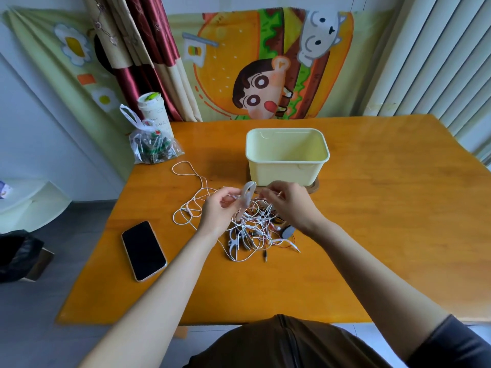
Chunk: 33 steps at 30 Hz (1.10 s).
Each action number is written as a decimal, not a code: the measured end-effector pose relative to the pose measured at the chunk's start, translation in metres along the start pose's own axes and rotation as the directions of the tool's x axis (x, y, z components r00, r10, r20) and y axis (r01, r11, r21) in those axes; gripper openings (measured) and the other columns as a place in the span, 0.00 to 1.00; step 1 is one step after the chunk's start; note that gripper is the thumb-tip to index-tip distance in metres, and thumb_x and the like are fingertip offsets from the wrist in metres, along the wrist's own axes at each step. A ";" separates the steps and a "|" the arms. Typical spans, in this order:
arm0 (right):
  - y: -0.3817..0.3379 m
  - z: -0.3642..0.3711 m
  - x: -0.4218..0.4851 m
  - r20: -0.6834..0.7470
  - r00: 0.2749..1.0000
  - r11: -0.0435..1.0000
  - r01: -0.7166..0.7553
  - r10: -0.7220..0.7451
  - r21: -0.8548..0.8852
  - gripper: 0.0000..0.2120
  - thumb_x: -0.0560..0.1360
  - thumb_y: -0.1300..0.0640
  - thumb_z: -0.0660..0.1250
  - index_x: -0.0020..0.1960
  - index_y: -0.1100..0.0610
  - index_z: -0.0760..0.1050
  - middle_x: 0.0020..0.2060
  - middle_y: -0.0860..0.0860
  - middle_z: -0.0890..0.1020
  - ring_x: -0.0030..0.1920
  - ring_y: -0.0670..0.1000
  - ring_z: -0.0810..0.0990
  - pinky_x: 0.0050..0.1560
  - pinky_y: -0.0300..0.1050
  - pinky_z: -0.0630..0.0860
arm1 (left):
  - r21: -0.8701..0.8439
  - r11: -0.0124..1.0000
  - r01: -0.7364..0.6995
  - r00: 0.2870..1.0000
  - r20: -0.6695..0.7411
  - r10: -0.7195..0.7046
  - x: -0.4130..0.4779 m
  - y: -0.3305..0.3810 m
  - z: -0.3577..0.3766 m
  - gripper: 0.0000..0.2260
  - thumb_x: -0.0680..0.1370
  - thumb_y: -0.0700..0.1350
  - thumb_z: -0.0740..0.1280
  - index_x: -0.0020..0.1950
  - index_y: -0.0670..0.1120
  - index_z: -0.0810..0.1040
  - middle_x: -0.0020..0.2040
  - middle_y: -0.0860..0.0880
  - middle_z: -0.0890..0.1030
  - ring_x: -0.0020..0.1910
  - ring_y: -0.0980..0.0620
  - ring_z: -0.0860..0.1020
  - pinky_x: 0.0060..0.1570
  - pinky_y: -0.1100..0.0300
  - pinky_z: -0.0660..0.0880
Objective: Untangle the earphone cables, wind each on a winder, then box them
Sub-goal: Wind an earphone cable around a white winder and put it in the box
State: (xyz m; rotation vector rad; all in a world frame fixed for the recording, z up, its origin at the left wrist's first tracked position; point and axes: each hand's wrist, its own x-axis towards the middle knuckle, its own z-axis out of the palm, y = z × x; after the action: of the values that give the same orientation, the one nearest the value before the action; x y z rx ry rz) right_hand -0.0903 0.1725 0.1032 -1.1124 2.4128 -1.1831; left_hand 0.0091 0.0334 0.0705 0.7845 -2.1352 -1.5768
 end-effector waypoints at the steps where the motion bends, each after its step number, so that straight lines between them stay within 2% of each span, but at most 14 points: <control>1: 0.002 -0.003 0.003 -0.007 1.000 1.000 -0.001 0.001 -0.011 0.11 0.78 0.54 0.62 0.44 0.56 0.81 0.34 0.50 0.80 0.30 0.46 0.73 0.32 0.43 0.68 | -0.008 1.000 -0.009 0.999 0.048 0.010 -0.001 0.000 0.000 0.05 0.74 0.42 0.71 0.48 0.51 0.79 0.43 0.47 0.81 0.45 0.47 0.79 0.47 0.55 0.76; 4: 0.007 -0.007 0.008 -0.025 1.000 1.000 -0.005 0.005 -0.007 0.10 0.78 0.53 0.63 0.44 0.55 0.81 0.38 0.52 0.82 0.36 0.52 0.78 0.37 0.49 0.73 | -0.023 0.999 -0.030 0.987 0.155 0.033 -0.002 0.003 0.000 0.07 0.75 0.39 0.70 0.49 0.51 0.79 0.46 0.44 0.81 0.46 0.46 0.79 0.48 0.55 0.77; 9: 0.014 -0.012 0.010 -0.094 0.996 1.000 0.002 -0.002 0.004 0.08 0.74 0.52 0.69 0.44 0.56 0.81 0.41 0.49 0.80 0.39 0.48 0.77 0.39 0.40 0.72 | -0.048 0.999 -0.009 0.956 0.292 0.022 -0.003 0.006 -0.003 0.09 0.76 0.38 0.68 0.49 0.53 0.78 0.48 0.44 0.82 0.48 0.49 0.79 0.50 0.60 0.77; 12: 0.016 -0.011 0.010 -0.104 0.995 1.000 -0.006 0.006 0.004 0.06 0.72 0.53 0.71 0.43 0.56 0.81 0.42 0.50 0.80 0.40 0.49 0.79 0.41 0.44 0.76 | -0.020 1.000 0.006 0.939 0.343 0.001 -0.006 0.007 -0.005 0.08 0.76 0.39 0.68 0.50 0.52 0.78 0.45 0.47 0.82 0.45 0.55 0.78 0.45 0.68 0.75; 15: 0.018 -0.010 0.010 -0.081 0.996 0.999 -0.023 0.026 0.031 0.06 0.73 0.53 0.70 0.42 0.56 0.81 0.40 0.49 0.81 0.39 0.48 0.79 0.41 0.44 0.76 | -0.033 0.999 0.044 0.927 0.373 -0.028 -0.005 0.007 -0.006 0.07 0.76 0.40 0.68 0.50 0.52 0.78 0.45 0.48 0.81 0.45 0.56 0.78 0.45 0.68 0.75; 17: 0.017 -0.011 0.009 -0.030 0.998 0.989 -0.055 0.060 0.136 0.06 0.74 0.53 0.69 0.39 0.54 0.79 0.33 0.46 0.79 0.35 0.44 0.76 0.38 0.40 0.73 | -0.150 0.982 0.119 0.908 0.417 -0.046 -0.007 0.009 -0.007 0.07 0.76 0.41 0.67 0.52 0.51 0.78 0.44 0.49 0.82 0.45 0.55 0.79 0.44 0.65 0.75; 19: 0.014 -0.008 0.008 0.018 0.993 0.961 -0.115 0.114 0.252 0.08 0.75 0.55 0.68 0.37 0.53 0.78 0.28 0.45 0.76 0.30 0.43 0.72 0.35 0.39 0.69 | -0.349 0.912 0.216 0.895 0.444 -0.042 -0.008 0.012 -0.005 0.08 0.74 0.41 0.66 0.52 0.49 0.78 0.41 0.52 0.82 0.43 0.53 0.78 0.47 0.57 0.74; 22: 0.012 0.001 0.001 0.058 0.985 0.903 -0.173 0.164 0.392 0.12 0.76 0.55 0.66 0.35 0.55 0.76 0.27 0.49 0.72 0.30 0.48 0.68 0.34 0.44 0.65 | -0.569 0.771 0.286 0.917 0.397 -0.047 -0.005 0.018 0.000 0.09 0.71 0.41 0.66 0.51 0.48 0.79 0.42 0.49 0.82 0.43 0.51 0.78 0.50 0.51 0.72; 24: 0.008 0.007 -0.006 0.078 0.981 0.885 -0.192 0.175 0.424 0.13 0.77 0.55 0.65 0.34 0.56 0.75 0.28 0.52 0.72 0.30 0.47 0.67 0.32 0.41 0.64 | -0.629 0.716 0.302 0.934 0.346 -0.089 -0.003 0.019 0.003 0.09 0.73 0.41 0.65 0.53 0.48 0.78 0.45 0.47 0.82 0.45 0.49 0.78 0.50 0.51 0.72; 29: 0.000 0.021 -0.016 0.093 0.980 0.887 -0.198 0.175 0.417 0.15 0.80 0.55 0.61 0.35 0.58 0.74 0.30 0.54 0.74 0.27 0.46 0.68 0.30 0.39 0.65 | -0.681 0.670 0.295 0.953 0.261 -0.154 -0.003 0.019 0.010 0.06 0.79 0.42 0.61 0.54 0.48 0.76 0.45 0.47 0.82 0.45 0.50 0.79 0.48 0.54 0.75; 33: 0.000 0.029 -0.021 0.125 0.975 0.895 -0.218 0.184 0.388 0.13 0.80 0.55 0.60 0.41 0.58 0.78 0.29 0.48 0.75 0.26 0.44 0.69 0.27 0.35 0.66 | -0.727 0.613 0.310 0.946 0.168 -0.278 0.001 0.015 0.009 0.08 0.78 0.45 0.64 0.56 0.48 0.77 0.49 0.46 0.79 0.48 0.50 0.78 0.55 0.52 0.72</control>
State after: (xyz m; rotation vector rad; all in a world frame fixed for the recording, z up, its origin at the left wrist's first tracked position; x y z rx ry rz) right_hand -0.0618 0.1711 0.0822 -0.7494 2.0328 -1.4376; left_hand -0.0001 0.0430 0.0820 0.8151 -1.1619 -2.4032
